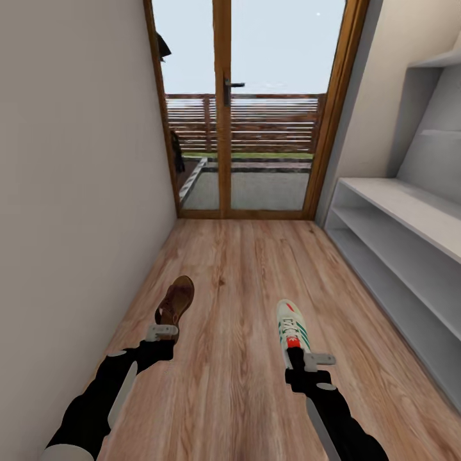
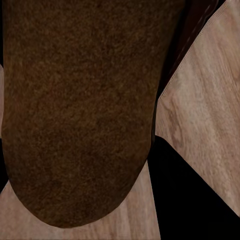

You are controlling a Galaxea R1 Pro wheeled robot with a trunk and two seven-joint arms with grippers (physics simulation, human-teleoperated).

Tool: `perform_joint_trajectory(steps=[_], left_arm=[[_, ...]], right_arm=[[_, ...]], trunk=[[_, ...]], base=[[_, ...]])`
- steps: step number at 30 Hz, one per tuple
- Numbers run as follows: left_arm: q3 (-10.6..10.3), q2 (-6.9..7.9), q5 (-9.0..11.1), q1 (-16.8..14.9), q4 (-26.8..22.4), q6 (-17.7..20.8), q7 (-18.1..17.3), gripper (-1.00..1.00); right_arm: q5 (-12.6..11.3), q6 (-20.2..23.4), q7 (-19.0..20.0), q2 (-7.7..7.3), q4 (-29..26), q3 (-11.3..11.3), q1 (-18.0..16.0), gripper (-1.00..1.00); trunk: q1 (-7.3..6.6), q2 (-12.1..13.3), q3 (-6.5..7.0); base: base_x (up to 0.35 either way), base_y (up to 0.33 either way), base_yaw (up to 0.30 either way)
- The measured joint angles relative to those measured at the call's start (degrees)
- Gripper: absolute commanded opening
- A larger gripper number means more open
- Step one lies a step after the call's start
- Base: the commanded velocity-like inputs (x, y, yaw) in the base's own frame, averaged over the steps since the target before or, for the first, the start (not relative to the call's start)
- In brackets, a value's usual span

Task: Pick up the two gym shoes and the two sandals from the corridor floor and place them onto the hallstand (shoe rack) in the corridor, making sure they are on the rack and not on the floor. Arrange them so the two gym shoes are next to each other and the two sandals are next to each other.

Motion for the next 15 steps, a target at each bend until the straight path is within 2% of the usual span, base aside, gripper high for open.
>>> perform_joint_trajectory(steps=[7, 15], left_arm=[[0.0, 0.0, 0.0, 0.0, 0.0, 0.0, 0.0, -1.0], [0.0, 0.0, 0.0, 0.0, 0.0, 0.0, 0.0, -1.0]], right_arm=[[0.0, 0.0, 0.0, 0.0, 0.0, 0.0, 0.0, -1.0], [0.0, 0.0, 0.0, 0.0, 0.0, 0.0, 0.0, -1.0]], trunk=[[0.0, 0.0, 0.22], [0.0, 0.0, 0.28]], base=[[0.346, 0.0, -0.161], [0.346, 0.0, -0.029]])
